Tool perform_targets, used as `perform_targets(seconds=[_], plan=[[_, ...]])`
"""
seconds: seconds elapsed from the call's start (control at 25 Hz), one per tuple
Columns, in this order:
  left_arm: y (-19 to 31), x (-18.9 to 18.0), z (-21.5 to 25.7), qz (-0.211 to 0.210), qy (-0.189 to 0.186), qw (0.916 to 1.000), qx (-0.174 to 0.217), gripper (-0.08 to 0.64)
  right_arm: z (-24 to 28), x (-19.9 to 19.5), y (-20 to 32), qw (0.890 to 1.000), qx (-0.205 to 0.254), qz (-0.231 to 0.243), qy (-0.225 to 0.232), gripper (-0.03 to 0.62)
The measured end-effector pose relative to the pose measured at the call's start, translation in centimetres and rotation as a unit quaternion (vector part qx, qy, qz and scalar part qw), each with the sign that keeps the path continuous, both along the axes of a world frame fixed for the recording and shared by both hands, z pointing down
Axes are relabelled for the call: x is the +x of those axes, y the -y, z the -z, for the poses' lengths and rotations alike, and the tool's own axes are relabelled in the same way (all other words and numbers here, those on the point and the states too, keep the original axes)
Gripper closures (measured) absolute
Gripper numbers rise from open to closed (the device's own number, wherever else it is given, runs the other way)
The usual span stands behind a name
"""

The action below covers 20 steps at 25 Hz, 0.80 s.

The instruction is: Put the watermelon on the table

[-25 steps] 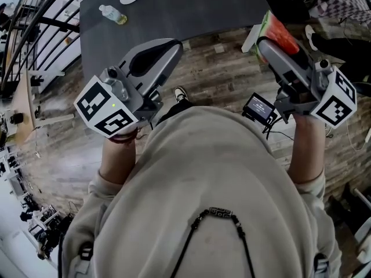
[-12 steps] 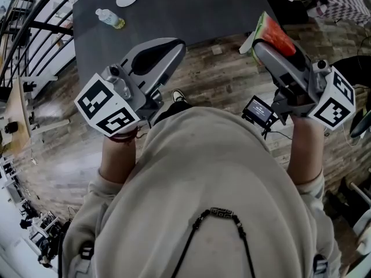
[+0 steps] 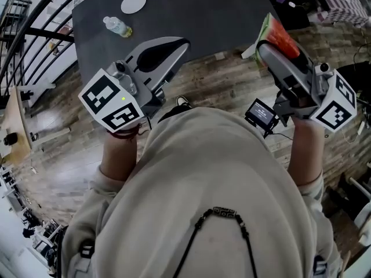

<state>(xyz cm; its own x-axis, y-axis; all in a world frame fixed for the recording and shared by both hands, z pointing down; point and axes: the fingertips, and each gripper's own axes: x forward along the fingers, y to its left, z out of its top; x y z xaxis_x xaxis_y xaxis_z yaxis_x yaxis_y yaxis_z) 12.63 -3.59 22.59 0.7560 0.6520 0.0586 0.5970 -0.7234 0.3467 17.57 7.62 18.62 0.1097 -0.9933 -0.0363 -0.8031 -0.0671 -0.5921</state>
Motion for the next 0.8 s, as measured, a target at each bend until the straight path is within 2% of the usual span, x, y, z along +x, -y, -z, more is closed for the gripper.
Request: perform_targets(seconds=[0.2, 0.52, 0.68, 0.8], plan=[[-0.2, 0.4, 0.7, -0.013, -0.005, 0.9999, -0.002, 0.554, 1.4, 0.3, 0.8, 1.0, -0.007, -0.001, -0.019, 0.405], [3.5, -0.7, 0.2, -0.015, -0.007, 0.9999, -0.001, 0.554, 1.9, -0.3, 5.3, 0.999, -0.025, 0.008, -0.022, 0.405], [4.9, -1.8, 0.1, -0.009, -0.007, 0.9999, -0.007, 0.554, 2.7, -1.2, 7.0, 0.999, -0.032, 0.023, -0.024, 0.405], [4.7, -3.8, -2.0, 0.002, 0.005, 0.9998, -0.017, 0.554, 1.8, -3.0, 7.1, 0.999, -0.04, 0.031, -0.018, 0.405]])
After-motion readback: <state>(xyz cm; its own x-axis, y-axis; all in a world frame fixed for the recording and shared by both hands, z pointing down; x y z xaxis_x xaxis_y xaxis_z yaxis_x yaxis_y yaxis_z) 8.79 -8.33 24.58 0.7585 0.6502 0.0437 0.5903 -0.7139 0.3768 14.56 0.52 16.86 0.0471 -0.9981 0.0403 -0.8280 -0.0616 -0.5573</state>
